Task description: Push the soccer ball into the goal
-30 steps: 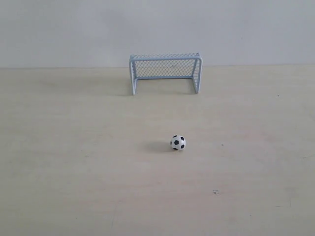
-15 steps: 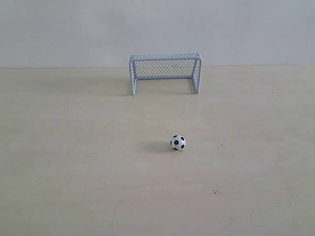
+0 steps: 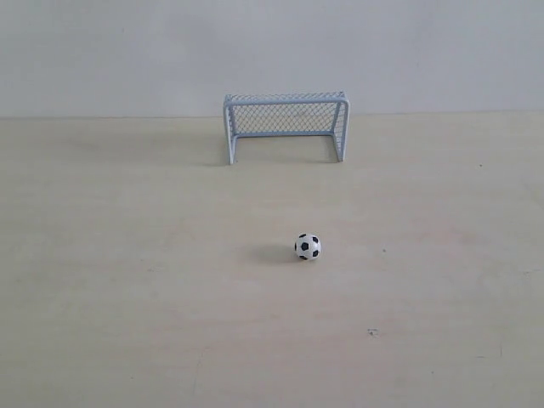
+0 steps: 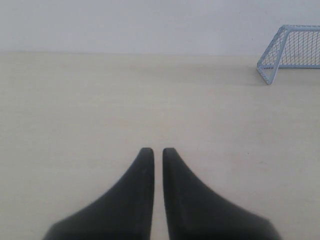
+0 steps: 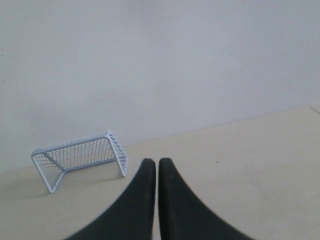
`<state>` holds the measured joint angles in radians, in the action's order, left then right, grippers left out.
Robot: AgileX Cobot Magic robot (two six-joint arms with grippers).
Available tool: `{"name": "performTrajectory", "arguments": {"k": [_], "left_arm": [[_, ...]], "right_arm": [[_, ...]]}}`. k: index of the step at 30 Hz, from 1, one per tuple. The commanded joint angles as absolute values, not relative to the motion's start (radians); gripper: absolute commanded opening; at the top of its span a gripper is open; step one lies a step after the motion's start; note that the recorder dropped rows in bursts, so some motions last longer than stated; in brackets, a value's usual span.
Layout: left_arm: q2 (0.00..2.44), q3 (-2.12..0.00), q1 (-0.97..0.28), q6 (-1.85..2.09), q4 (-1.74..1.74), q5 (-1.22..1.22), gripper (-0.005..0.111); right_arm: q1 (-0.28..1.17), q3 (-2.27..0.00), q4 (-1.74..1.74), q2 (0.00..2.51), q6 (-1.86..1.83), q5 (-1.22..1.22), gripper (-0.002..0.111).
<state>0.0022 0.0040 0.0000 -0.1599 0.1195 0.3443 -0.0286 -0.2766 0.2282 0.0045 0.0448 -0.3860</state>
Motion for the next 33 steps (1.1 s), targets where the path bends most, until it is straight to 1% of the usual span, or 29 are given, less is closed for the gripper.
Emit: {"name": "performTrajectory", "arguments": {"k": [1,5,11,13,19,24,27,33], "left_arm": [[0.0,0.0,0.002,-0.165,0.121,0.339,0.006],[0.0,0.0,0.002,-0.165,0.121,0.339,0.006],[0.0,0.0,0.002,-0.165,0.121,0.339,0.006],[0.0,0.0,0.002,-0.165,0.121,0.339,0.006],[0.0,0.0,0.002,-0.165,0.121,0.339,0.006],[0.0,0.0,0.002,-0.165,0.121,0.339,0.006],[0.0,0.0,0.002,-0.165,0.121,0.339,0.006],[0.0,0.0,0.002,-0.165,0.121,0.339,0.006]], "right_arm": [[-0.031,-0.284,0.371,0.0,0.053,-0.364,0.0],[-0.031,-0.287,0.658,0.0,-0.086,-0.265,0.0],[-0.031,-0.388,0.919,0.004,-0.647,-0.306,0.0],[-0.031,-0.438,0.96,0.052,-0.735,-0.351,0.0],[-0.031,-0.603,0.972,0.339,-0.87,-0.511,0.0],[-0.031,-0.717,1.004,0.633,-1.037,-0.708,0.0],[-0.031,-0.758,1.022,0.784,-1.093,-0.744,0.0],[-0.026,-0.844,1.01,1.001,-1.169,-0.747,0.0]]}}
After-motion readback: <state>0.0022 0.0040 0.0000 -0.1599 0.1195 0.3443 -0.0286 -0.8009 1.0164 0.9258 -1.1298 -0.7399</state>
